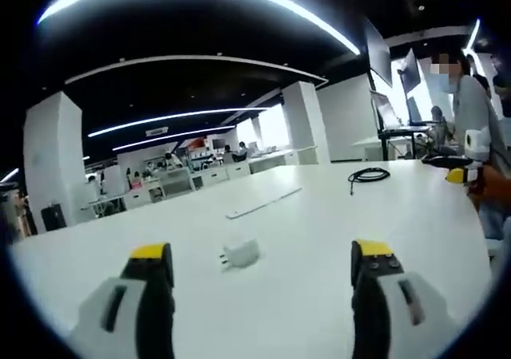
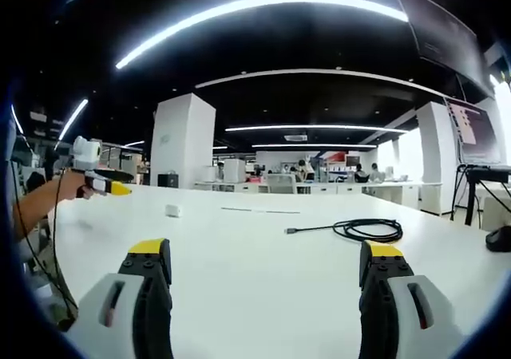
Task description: Plug the desk Type‑C cable into the charger adapter.
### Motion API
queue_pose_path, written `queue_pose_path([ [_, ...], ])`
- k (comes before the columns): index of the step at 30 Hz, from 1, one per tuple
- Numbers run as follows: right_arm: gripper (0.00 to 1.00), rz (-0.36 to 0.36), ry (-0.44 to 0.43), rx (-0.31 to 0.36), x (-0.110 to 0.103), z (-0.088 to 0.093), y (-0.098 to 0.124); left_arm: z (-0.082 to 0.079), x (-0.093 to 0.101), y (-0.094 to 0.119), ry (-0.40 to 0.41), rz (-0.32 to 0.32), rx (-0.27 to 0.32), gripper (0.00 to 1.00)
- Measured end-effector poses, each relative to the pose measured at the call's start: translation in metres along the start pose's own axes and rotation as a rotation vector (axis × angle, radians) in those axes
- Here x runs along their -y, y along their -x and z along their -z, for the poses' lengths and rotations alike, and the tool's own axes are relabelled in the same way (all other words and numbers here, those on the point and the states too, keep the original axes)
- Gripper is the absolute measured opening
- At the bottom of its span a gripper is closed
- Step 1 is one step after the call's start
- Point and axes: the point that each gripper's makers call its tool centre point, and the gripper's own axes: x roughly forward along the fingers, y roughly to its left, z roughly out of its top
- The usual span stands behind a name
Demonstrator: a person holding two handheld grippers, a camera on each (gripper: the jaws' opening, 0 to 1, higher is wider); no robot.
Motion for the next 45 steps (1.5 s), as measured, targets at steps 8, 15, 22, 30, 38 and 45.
queue_pose_path([
  [8,0.99,0.004,-0.003,0.001,0.001,0.000,0.000,0.006,-0.010,-0.020,-0.058,0.048,-0.067,0.91],
  [15,0.99,0.003,-0.006,-0.004,0.000,0.002,-0.002,0.014,-0.010,-0.038,-0.077,0.089,-0.121,0.88],
  [22,0.98,0.000,-0.004,-0.007,0.000,0.002,-0.002,0.021,-0.017,-0.056,-0.092,0.118,-0.158,0.85],
  [30,0.98,-0.003,-0.002,-0.010,0.000,0.003,-0.003,0.018,-0.023,-0.068,-0.141,0.155,-0.171,0.76],
  [38,0.98,-0.004,-0.001,-0.016,-0.001,0.004,-0.004,0.029,-0.021,-0.087,-0.268,0.204,-0.252,0.74],
  [45,0.96,-0.009,0.005,-0.026,-0.001,0.006,-0.005,0.030,-0.017,-0.100,-0.366,0.283,-0.305,0.69],
])
